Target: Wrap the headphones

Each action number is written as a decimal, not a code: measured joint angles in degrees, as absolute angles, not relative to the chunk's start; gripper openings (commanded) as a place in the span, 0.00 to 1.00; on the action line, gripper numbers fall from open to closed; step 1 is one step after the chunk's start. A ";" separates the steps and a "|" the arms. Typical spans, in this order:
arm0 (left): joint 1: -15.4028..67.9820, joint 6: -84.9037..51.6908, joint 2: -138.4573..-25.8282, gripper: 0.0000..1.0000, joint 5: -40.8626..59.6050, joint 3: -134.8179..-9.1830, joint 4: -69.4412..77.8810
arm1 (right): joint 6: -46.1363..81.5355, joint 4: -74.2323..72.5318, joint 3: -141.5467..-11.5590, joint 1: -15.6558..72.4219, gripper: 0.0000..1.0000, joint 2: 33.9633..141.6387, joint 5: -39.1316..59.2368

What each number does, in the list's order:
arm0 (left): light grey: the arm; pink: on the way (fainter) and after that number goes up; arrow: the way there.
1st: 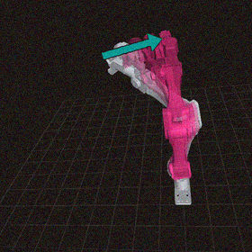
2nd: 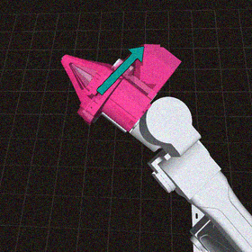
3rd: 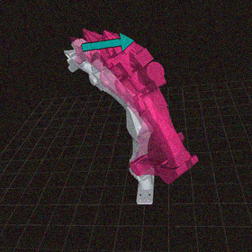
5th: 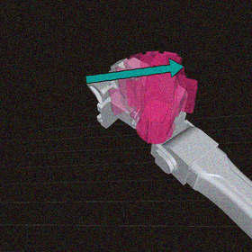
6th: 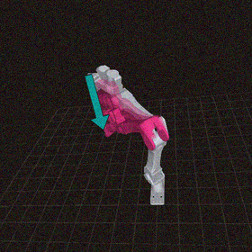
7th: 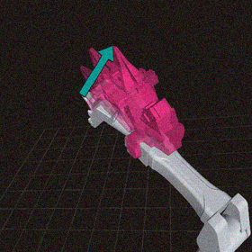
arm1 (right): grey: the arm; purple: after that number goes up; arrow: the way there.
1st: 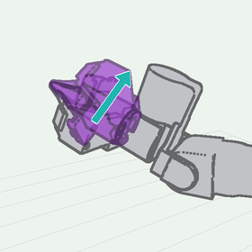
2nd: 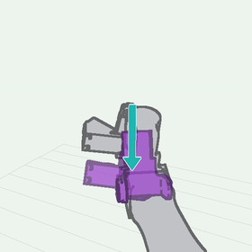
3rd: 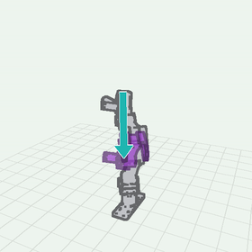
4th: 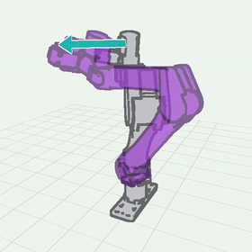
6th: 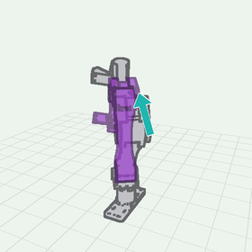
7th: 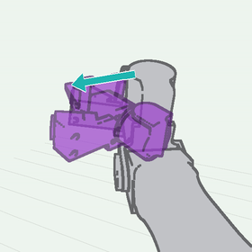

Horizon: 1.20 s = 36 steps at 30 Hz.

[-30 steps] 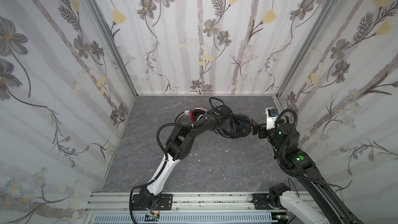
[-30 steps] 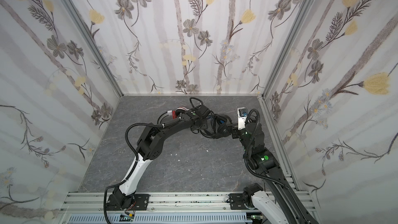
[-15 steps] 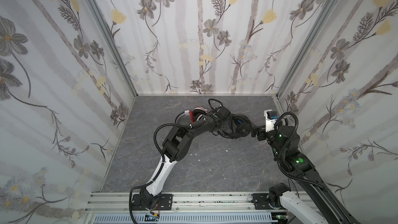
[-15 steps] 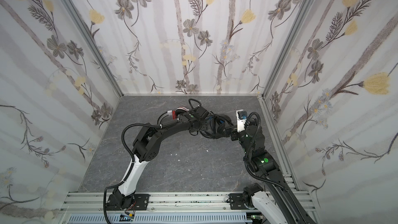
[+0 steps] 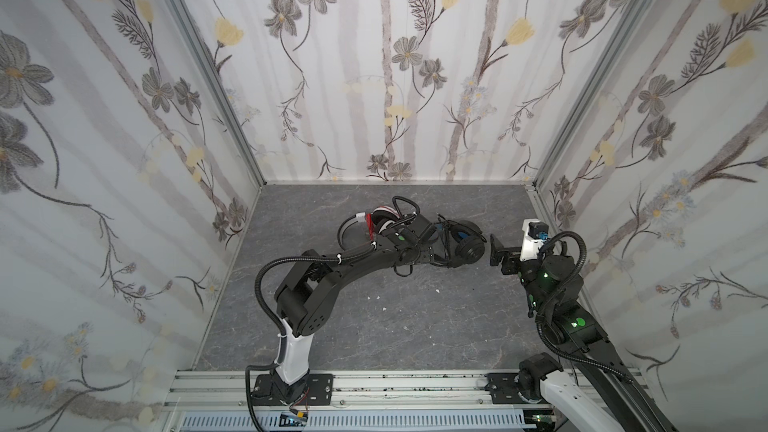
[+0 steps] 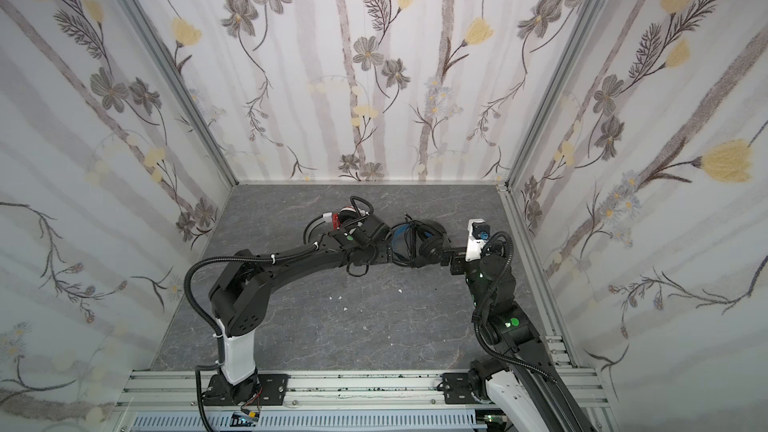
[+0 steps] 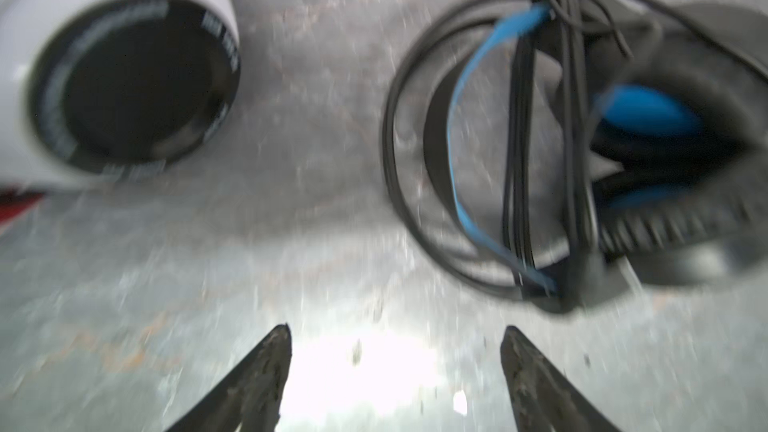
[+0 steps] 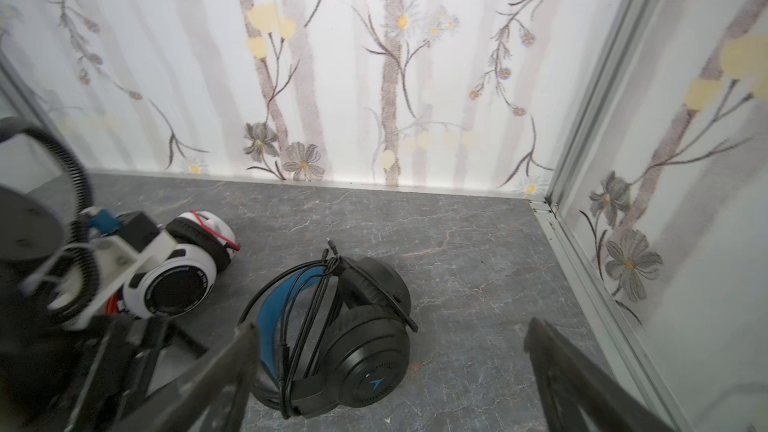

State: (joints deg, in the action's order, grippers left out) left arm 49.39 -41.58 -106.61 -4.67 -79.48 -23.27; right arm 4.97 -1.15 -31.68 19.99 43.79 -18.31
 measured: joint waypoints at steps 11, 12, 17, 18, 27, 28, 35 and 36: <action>48.62 -32.40 -71.90 1.00 -14.48 -54.06 -23.77 | 12.80 -17.15 -17.50 9.32 1.00 48.10 -29.98; 47.03 -31.40 -68.64 1.00 -17.08 -52.03 -24.69 | 13.06 -19.14 -17.21 7.88 1.00 50.39 -29.95; 32.38 -26.94 -55.13 1.00 -24.86 -41.95 -26.61 | 13.39 -28.34 -14.70 3.44 1.00 59.61 -24.45; 29.61 -25.56 -53.12 1.00 -26.15 -39.70 -25.96 | 13.37 -30.26 -14.55 2.85 1.00 61.54 -23.31; 12.34 -13.82 -50.30 1.00 -28.08 -23.99 -6.55 | 11.55 -45.43 -13.61 0.16 1.00 73.69 -15.88; 11.16 -12.99 -51.62 1.00 -27.83 -23.27 -3.18 | 11.18 -46.81 -14.31 0.08 1.00 74.89 -14.74; 5.76 -8.23 -65.47 1.00 -25.50 -17.65 19.05 | 7.70 -55.20 -17.23 -0.30 1.00 81.87 -11.49; 5.43 -7.40 -67.55 1.00 -25.32 -17.06 22.46 | 6.85 -55.66 -16.75 -0.34 1.00 82.39 -10.44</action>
State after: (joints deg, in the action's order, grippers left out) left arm 5.43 -7.40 -67.55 -25.32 -17.06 22.46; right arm 6.85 -55.66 -16.75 -0.34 82.39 -10.44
